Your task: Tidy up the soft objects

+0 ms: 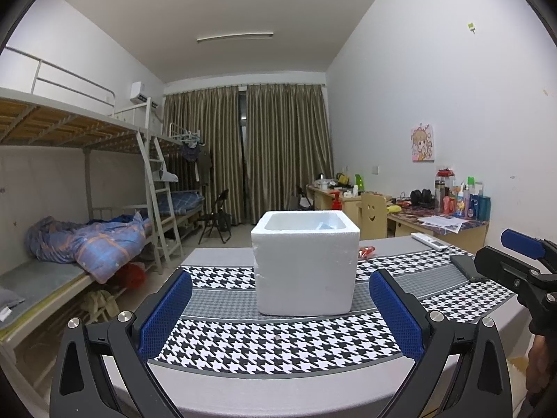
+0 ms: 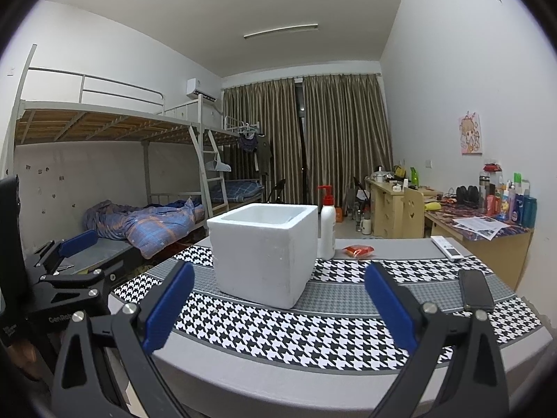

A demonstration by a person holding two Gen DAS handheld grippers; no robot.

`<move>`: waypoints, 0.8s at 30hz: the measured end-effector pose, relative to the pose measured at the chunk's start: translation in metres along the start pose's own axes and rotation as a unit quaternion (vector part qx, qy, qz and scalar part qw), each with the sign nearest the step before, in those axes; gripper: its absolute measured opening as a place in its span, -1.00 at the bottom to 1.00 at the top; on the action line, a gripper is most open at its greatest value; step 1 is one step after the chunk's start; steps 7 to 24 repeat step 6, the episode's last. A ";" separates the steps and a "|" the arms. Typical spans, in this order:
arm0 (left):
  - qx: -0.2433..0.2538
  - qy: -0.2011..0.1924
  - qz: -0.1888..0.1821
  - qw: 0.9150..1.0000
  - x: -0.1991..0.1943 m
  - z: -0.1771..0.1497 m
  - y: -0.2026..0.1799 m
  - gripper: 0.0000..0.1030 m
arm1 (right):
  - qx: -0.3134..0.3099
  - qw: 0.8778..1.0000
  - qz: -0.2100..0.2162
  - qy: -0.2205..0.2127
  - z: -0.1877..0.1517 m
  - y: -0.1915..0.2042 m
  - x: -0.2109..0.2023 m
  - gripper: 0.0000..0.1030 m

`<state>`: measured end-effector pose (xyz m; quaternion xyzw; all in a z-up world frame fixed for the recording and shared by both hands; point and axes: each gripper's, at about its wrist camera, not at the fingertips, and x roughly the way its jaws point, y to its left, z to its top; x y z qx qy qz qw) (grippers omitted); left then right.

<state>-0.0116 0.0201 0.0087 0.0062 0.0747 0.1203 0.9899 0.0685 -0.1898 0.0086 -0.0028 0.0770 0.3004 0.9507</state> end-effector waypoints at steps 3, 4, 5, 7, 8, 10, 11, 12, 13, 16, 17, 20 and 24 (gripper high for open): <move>0.003 0.001 -0.002 1.000 0.000 -0.001 -0.001 0.98 | -0.001 1.000 0.001 -0.001 0.000 0.001 -0.001 0.94; 0.002 0.001 -0.003 1.000 0.000 -0.001 -0.001 0.98 | -0.001 1.000 0.002 -0.001 0.000 0.001 -0.001 0.94; 0.001 0.002 -0.004 1.000 0.000 -0.001 -0.001 0.98 | -0.002 1.000 0.001 -0.002 0.000 0.001 -0.001 0.94; 0.000 0.002 -0.004 1.000 -0.001 -0.001 -0.001 0.98 | -0.002 1.000 0.001 -0.002 0.000 0.001 -0.001 0.94; 0.000 0.002 -0.004 1.000 -0.001 -0.001 -0.001 0.98 | -0.002 1.000 0.001 -0.002 0.000 0.001 -0.001 0.94; 0.000 0.002 -0.004 1.000 -0.001 -0.001 -0.001 0.98 | -0.002 1.000 0.001 -0.002 0.000 0.001 -0.001 0.94; 0.000 0.002 -0.004 1.000 -0.001 -0.001 -0.001 0.98 | -0.002 1.000 0.001 -0.002 0.000 0.001 -0.001 0.94; 0.000 0.002 -0.004 1.000 -0.001 -0.001 -0.001 0.98 | -0.002 1.000 0.001 -0.002 0.000 0.001 -0.001 0.94; 0.000 0.002 -0.004 1.000 -0.001 -0.001 -0.001 0.98 | -0.002 1.000 0.001 -0.002 0.000 0.001 -0.001 0.94; 0.000 0.002 -0.004 1.000 -0.001 -0.001 -0.001 0.98 | -0.002 1.000 0.001 -0.002 0.000 0.001 -0.001 0.94; 0.000 0.002 -0.004 1.000 -0.001 -0.001 -0.001 0.98 | -0.002 1.000 0.001 -0.002 0.000 0.001 -0.001 0.94; 0.000 0.002 -0.004 1.000 -0.001 -0.001 -0.001 0.98 | -0.002 1.000 0.001 -0.002 0.000 0.001 -0.001 0.94; 0.000 0.002 -0.004 1.000 -0.001 -0.001 -0.001 0.98 | -0.002 1.000 0.001 -0.002 0.000 0.001 -0.001 0.94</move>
